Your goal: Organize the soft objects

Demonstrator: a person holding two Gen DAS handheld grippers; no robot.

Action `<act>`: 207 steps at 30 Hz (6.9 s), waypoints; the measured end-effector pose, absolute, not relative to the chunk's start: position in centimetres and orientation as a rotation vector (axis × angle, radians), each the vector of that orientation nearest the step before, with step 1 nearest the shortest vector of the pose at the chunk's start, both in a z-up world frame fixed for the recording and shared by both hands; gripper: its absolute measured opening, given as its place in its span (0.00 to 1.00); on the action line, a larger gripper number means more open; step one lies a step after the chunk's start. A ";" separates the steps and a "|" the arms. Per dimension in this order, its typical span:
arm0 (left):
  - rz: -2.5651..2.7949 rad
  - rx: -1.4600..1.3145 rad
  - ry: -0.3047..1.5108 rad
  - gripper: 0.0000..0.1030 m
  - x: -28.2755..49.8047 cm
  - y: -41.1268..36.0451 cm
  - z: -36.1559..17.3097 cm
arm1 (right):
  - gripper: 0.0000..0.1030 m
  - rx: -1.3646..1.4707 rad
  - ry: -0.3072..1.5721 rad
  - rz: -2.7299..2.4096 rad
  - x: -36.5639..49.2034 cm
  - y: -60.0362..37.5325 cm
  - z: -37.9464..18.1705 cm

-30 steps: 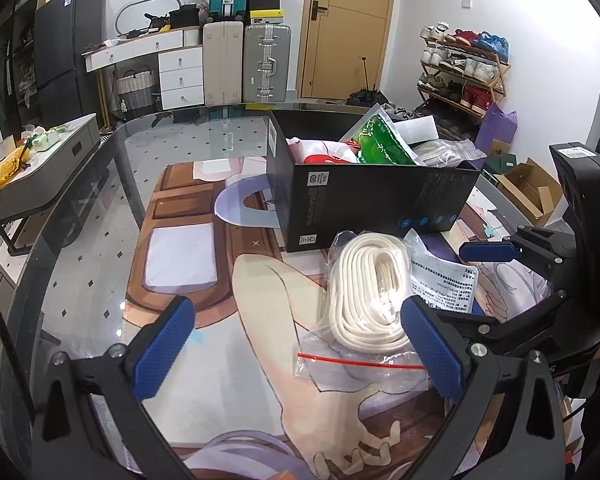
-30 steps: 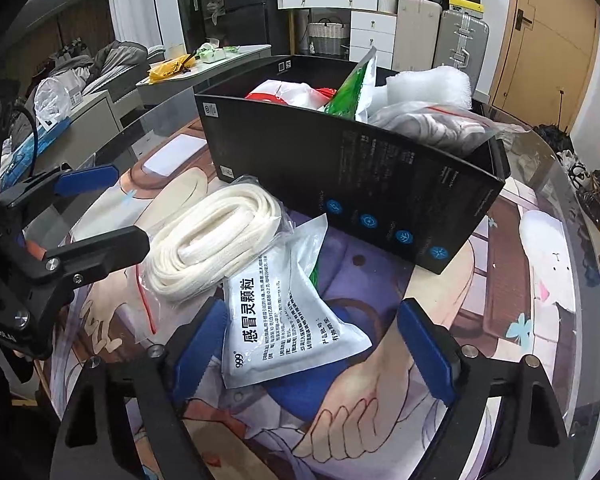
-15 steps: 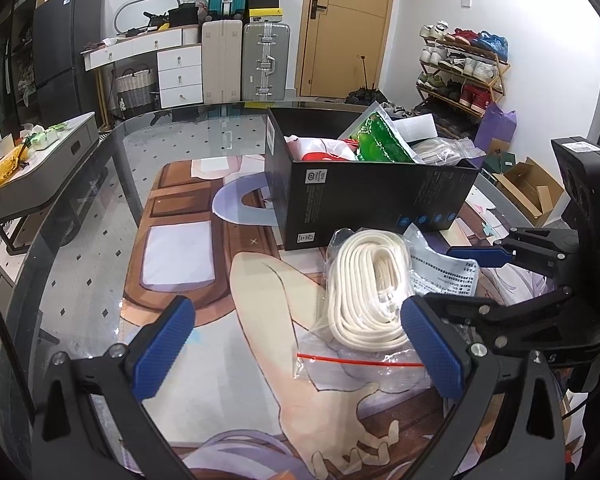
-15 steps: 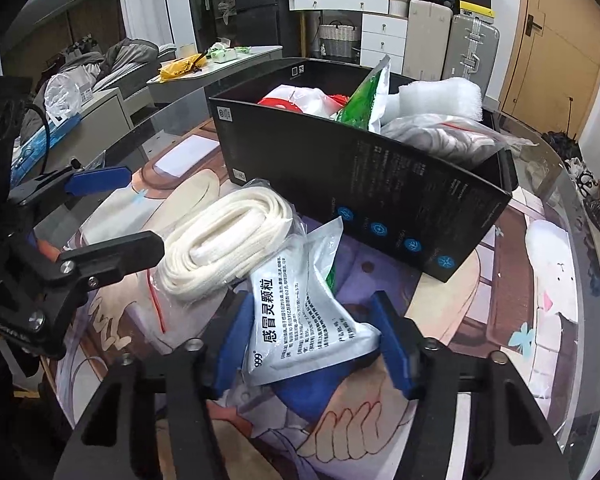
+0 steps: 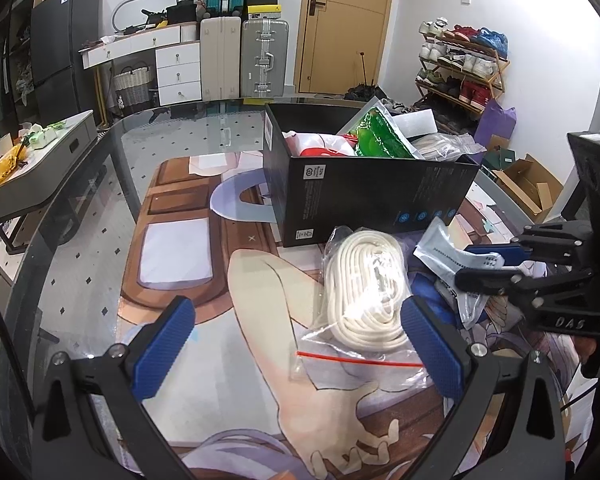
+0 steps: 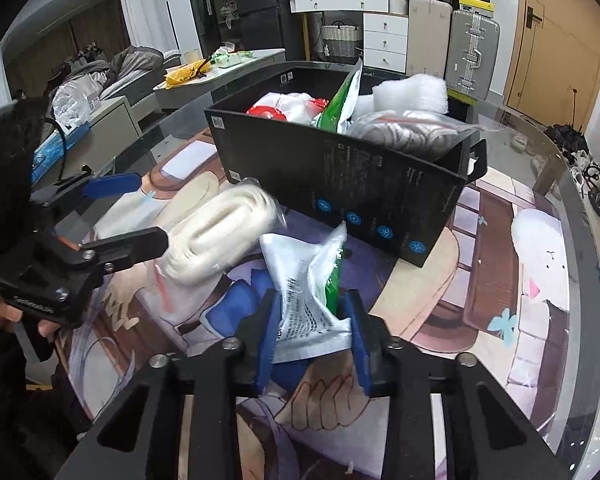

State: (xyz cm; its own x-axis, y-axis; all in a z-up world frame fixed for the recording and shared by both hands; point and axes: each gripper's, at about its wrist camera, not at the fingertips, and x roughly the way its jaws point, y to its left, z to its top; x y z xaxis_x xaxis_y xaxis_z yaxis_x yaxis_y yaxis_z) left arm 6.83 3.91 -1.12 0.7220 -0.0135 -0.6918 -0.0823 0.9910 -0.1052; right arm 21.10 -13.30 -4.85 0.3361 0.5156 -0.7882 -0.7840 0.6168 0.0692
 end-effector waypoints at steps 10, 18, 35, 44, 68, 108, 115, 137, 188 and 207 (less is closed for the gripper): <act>0.042 -0.116 0.769 1.00 6.8 3.6 -1.2 | 0.27 -0.334 0.875 0.831 21.5 -14.2 -4.4; 0.040 -0.116 0.768 1.00 6.8 3.4 -1.2 | 0.56 -0.343 0.878 0.825 21.3 -12.3 -5.0; 0.028 -0.086 0.802 1.00 7.6 2.3 -1.2 | 0.29 -0.360 0.883 0.817 21.4 -12.6 -5.8; -0.008 -0.029 0.879 1.00 10.0 0.2 -1.6 | 0.29 -0.358 0.884 0.817 21.7 -13.6 -5.9; -0.085 -0.035 0.871 0.40 9.6 -0.7 -1.1 | 0.29 -0.333 0.842 0.845 21.2 -13.9 -4.3; -0.060 -0.187 0.577 0.40 9.8 4.3 7.7 | 0.29 -0.216 0.585 0.839 21.0 -13.0 4.4; -0.048 -0.208 0.577 0.40 11.5 5.0 7.7 | 0.29 -0.211 0.588 0.810 23.3 -11.6 4.6; -0.049 -0.189 0.661 0.40 17.7 4.0 4.4 | 0.29 -0.360 0.637 0.737 28.3 -7.8 2.0; 0.049 -0.126 0.480 1.00 8.6 4.6 3.9 | 0.99 -0.188 0.448 0.697 22.0 -15.3 2.2; 0.086 -0.094 0.472 1.00 8.5 4.3 2.4 | 0.99 -0.148 0.418 0.708 21.6 -15.4 0.7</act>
State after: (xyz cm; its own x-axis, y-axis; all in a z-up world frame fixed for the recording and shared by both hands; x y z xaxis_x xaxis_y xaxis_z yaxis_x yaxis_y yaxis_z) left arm 8.47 4.34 2.41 0.8872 0.0611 -0.4573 -0.1045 0.9921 -0.0701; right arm 21.61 -15.41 0.66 0.6812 0.5990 -0.4208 -0.6574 0.7535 0.0083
